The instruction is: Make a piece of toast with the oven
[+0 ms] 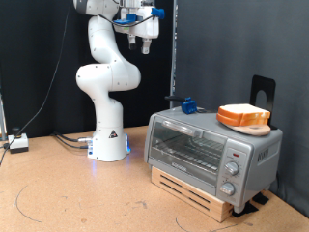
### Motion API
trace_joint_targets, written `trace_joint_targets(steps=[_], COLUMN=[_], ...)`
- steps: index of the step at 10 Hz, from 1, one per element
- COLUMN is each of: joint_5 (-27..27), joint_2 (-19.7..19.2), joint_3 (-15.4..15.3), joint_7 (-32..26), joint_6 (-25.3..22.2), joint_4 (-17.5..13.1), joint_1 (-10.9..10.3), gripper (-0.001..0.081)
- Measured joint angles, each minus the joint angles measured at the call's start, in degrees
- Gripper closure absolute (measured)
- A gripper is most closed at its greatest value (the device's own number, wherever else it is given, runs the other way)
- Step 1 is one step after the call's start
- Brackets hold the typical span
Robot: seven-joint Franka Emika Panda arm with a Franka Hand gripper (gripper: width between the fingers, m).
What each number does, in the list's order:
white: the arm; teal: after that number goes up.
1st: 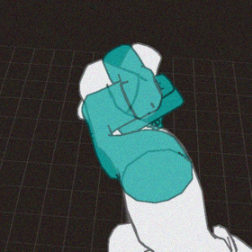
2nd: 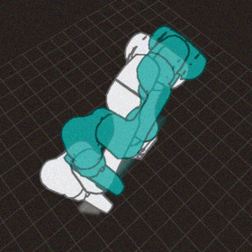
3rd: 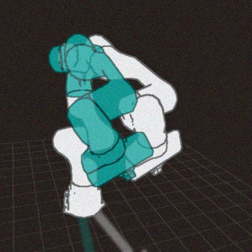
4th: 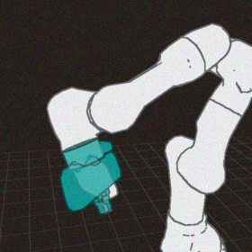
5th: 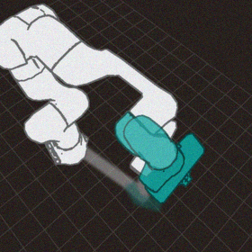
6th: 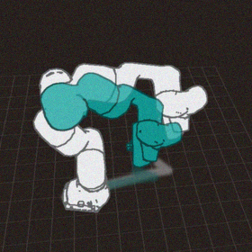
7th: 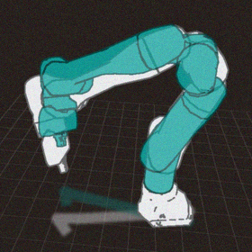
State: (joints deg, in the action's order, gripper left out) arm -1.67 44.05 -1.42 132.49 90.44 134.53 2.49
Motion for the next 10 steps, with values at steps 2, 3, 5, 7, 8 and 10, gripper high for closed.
trace_joint_targets(steps=[2,3,5,7,8,10], joint_5=[-2.01,-2.17,0.04,0.85,-2.83,-7.30], joint_2=[-0.02,-0.12,-1.52,-3.32,-2.74,-0.05], joint_3=[-0.56,-0.88,-1.72,-1.80,-0.99,1.74], joint_7=[-6.24,-11.19,-21.31,-23.85,-26.55,-38.08], joint_6=[0.90,0.91,1.02,2.05,2.66,2.91], joint_4=[-0.16,-0.49,-0.83,-1.10,-0.90,-0.82], joint_1=[-1.92,-4.28,-7.81,-8.18,-8.88,-12.17], gripper=[-0.0003,-0.0003,-0.0003,-0.0003,-0.0003,-0.0003])
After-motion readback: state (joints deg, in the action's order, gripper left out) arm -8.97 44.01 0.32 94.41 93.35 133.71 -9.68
